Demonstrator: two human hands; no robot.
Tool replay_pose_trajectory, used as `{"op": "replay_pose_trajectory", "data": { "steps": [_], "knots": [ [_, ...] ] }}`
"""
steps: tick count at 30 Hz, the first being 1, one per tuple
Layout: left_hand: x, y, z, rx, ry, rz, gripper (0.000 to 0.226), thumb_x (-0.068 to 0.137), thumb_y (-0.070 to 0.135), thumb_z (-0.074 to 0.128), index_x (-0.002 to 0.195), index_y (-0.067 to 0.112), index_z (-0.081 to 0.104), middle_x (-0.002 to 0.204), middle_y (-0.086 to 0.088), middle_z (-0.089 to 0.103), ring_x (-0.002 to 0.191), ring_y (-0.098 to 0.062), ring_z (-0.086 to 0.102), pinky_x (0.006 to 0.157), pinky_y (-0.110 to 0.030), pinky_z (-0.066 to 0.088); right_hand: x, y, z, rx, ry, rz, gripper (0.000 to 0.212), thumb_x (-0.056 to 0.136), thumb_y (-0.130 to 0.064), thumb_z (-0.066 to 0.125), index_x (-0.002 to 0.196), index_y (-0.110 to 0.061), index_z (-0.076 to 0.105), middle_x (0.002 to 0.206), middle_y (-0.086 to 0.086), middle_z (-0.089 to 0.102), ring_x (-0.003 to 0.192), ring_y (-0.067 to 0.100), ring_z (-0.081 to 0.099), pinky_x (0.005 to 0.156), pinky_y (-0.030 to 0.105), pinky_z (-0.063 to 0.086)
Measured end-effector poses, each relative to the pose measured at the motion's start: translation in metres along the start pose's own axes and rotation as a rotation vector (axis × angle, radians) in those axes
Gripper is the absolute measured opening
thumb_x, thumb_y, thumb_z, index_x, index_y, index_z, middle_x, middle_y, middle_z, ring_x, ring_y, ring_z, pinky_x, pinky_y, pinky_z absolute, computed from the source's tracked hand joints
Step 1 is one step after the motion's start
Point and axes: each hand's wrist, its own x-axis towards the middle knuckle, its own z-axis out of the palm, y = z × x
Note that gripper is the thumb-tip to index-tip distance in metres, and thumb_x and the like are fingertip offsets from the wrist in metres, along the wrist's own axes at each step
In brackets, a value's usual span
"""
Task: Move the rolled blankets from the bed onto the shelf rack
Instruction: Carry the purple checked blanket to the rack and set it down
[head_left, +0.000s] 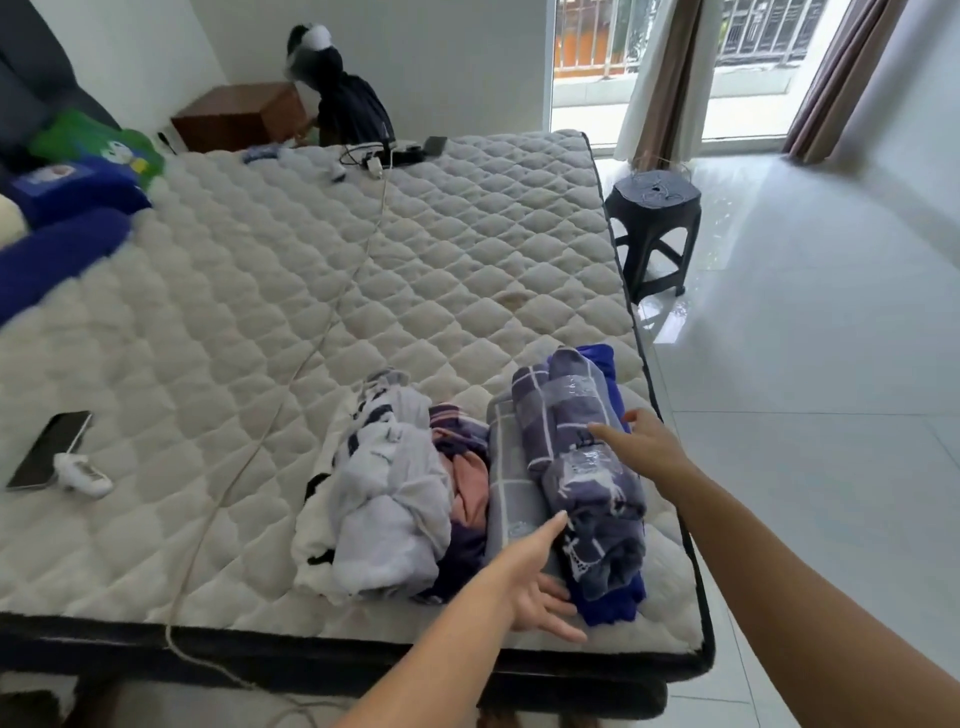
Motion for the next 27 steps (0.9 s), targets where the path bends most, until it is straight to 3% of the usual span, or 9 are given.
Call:
{"op": "replay_pose_trajectory", "data": {
  "steps": [6,9,11,16,20,24,27],
  "knots": [
    [0.02,0.01,0.01,-0.08,-0.024,0.021,0.105,0.075,0.063,0.065,0.152,0.012,0.017,0.154,-0.027,0.023,0.14,-0.045,0.029,0.102,-0.063,0.04,0.077,0.012,0.016,0.116,-0.141,0.207,0.136,0.036,-0.072,0.078,0.146,-0.008,0.029,0.142,0.014,0.048,0.123,0.034,0.053,0.1,0.049,0.048],
    [0.023,0.015,0.019,-0.083,0.02,0.037,0.097,0.075,0.062,0.066,0.151,0.018,0.022,0.155,-0.024,0.023,0.138,-0.048,0.03,0.101,-0.064,0.041,0.095,0.036,0.029,0.228,-0.213,0.314,0.152,0.018,-0.073,0.083,0.147,-0.012,0.028,0.139,0.013,0.051,0.118,0.035,0.056,0.099,0.049,0.047],
    [0.027,0.016,0.023,-0.093,0.036,0.054,0.096,0.074,0.059,0.068,0.15,0.02,0.024,0.155,-0.021,0.024,0.137,-0.048,0.032,0.101,-0.065,0.04,0.089,0.039,0.026,0.26,-0.252,0.331,0.14,0.022,-0.071,0.085,0.142,-0.015,0.038,0.128,0.012,0.06,0.108,0.033,0.061,0.094,0.047,0.051],
    [0.028,0.019,0.03,-0.082,0.033,0.081,0.084,0.08,0.054,0.066,0.147,0.016,0.033,0.154,-0.017,0.032,0.136,-0.043,0.037,0.103,-0.061,0.038,0.071,0.037,0.011,0.34,-0.288,0.289,0.095,0.056,-0.051,0.083,0.134,-0.01,0.047,0.115,0.014,0.066,0.095,0.031,0.065,0.069,0.037,0.053],
    [0.008,0.023,0.033,-0.04,0.037,0.176,0.061,0.084,0.044,0.066,0.133,0.017,0.045,0.151,-0.015,0.033,0.135,-0.04,0.037,0.102,-0.059,0.041,0.056,0.029,0.008,0.495,-0.305,0.253,0.069,0.061,-0.039,0.083,0.118,-0.005,0.062,0.102,0.017,0.072,0.091,0.033,0.068,0.081,0.043,0.056],
    [-0.022,0.03,0.021,0.031,0.113,0.334,0.068,0.075,0.044,0.075,0.132,0.018,0.049,0.138,-0.012,0.047,0.126,-0.039,0.046,0.094,-0.06,0.048,0.037,-0.006,0.01,0.607,-0.349,0.173,0.069,0.048,-0.039,0.085,0.106,-0.008,0.069,0.1,0.015,0.075,0.095,0.034,0.07,0.092,0.051,0.053],
    [-0.057,0.026,0.005,0.075,0.207,0.446,0.058,0.078,0.046,0.072,0.128,0.022,0.053,0.127,-0.009,0.054,0.119,-0.039,0.053,0.093,-0.058,0.049,0.016,-0.044,0.02,0.642,-0.428,0.09,0.051,0.058,-0.035,0.082,0.101,-0.011,0.071,0.098,0.014,0.075,0.094,0.033,0.07,0.091,0.049,0.054]
  ]
}}
